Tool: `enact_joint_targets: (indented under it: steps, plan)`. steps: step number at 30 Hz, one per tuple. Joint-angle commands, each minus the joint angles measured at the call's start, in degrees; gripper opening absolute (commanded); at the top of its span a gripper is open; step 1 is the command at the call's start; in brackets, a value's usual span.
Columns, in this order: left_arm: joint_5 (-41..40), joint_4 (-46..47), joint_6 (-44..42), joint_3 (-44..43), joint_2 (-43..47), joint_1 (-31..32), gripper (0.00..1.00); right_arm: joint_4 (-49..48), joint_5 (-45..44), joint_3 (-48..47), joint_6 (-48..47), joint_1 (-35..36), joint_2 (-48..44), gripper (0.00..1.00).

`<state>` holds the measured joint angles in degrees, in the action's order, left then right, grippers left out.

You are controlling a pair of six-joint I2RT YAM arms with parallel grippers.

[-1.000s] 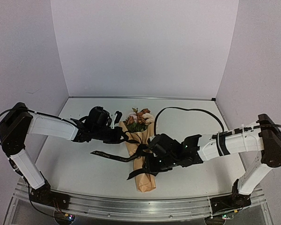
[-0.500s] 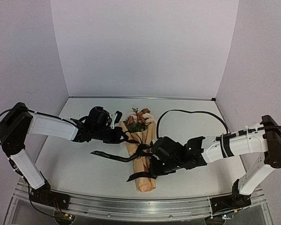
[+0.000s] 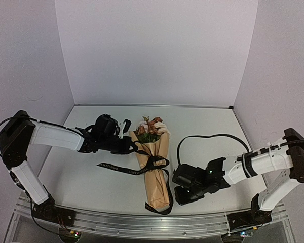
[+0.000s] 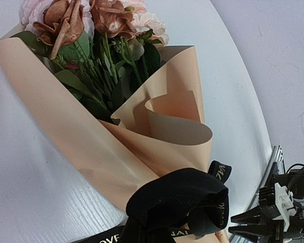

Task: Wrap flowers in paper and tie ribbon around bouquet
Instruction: Cross the half-tied ribbon over the folded bouquet.

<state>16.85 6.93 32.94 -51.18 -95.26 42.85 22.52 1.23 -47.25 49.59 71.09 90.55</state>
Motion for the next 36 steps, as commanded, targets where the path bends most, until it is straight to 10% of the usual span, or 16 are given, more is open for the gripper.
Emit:
enact_joint_targets:
  steps: [1, 9, 18, 26, 32, 36]
  plan:
    - [0.74, -0.06, -1.19, -0.85, 1.61, -0.74, 0.0, 6.57, -4.34, 2.58, 1.9, 0.27, -5.77, 0.25]
    - [2.35, 0.01, -1.84, -0.85, 2.09, -1.02, 0.0, 6.4, -10.31, -1.9, -0.58, -2.36, -8.89, 0.48]
    - [4.51, -0.16, -2.42, -1.92, 1.91, -1.02, 0.0, -11.62, -5.5, -6.38, -6.65, -8.47, 0.27, 0.49]
    - [4.77, -1.62, -3.3, -3.18, 1.75, -1.02, 0.0, -15.48, -5.93, -7.09, -3.98, -10.76, 5.09, 0.32]
    - [4.42, -2.61, -4.41, -2.79, 2.77, -1.02, 0.0, -15.57, -6.87, -5.93, -2.53, -10.86, 4.76, 0.0]
    - [3.86, -3.03, -4.69, -1.31, 4.58, -1.02, 0.0, -13.85, -9.01, -5.27, 0.23, -11.7, 2.88, 0.0]
